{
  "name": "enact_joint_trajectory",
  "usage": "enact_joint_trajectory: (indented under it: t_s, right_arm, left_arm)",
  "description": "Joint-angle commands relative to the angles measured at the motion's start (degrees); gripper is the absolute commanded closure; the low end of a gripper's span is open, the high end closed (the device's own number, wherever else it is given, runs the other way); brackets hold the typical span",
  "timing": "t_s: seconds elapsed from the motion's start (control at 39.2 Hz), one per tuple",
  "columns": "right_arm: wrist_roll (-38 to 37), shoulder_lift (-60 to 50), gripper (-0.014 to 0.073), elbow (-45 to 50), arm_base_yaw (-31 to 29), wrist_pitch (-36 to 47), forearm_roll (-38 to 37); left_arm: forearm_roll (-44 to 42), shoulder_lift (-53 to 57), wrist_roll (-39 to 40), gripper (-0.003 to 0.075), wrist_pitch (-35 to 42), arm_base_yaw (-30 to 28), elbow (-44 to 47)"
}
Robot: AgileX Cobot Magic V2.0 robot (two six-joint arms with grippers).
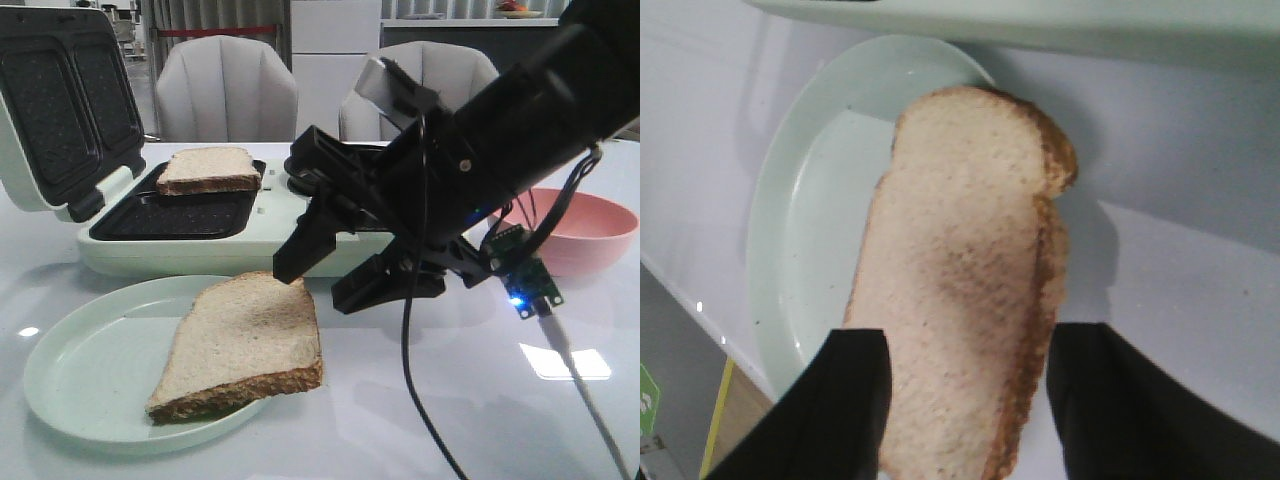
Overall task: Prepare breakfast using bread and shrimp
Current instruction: 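Lower the right gripper and grasp the remaining bread slice, then lift the slice with the right gripper over the waffle plate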
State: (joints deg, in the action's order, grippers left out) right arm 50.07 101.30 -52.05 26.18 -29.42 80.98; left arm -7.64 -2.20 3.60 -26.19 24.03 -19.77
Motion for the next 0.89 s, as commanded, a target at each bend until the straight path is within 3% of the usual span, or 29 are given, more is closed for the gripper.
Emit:
enact_joint_trajectory:
  t_s: [0.0, 0.66, 0.74, 0.87]
  right_arm:
    - [2.7, 0.0, 0.0136, -1.6, -0.6, -0.4, 4.0]
    - [6.8, 7.3, 0.0142, -8.6, -0.9, -10.1, 8.4]
    - [6.8, 7.3, 0.0187, -8.7, -0.9, -9.2, 8.5]
    - [6.8, 7.3, 0.0348, -8.8, -0.9, -8.1, 8.5]
  left_arm:
    - [0.3, -0.7, 0.7, 0.0155, 4.6, 0.0, -1.5]
    - [0.3, -0.7, 0.7, 0.0155, 4.6, 0.0, -1.5]
    - [0.3, -0.7, 0.7, 0.0155, 4.6, 0.0, -1.5]
    - [0.3, -0.7, 0.7, 0.0155, 4.6, 0.0, -1.5]
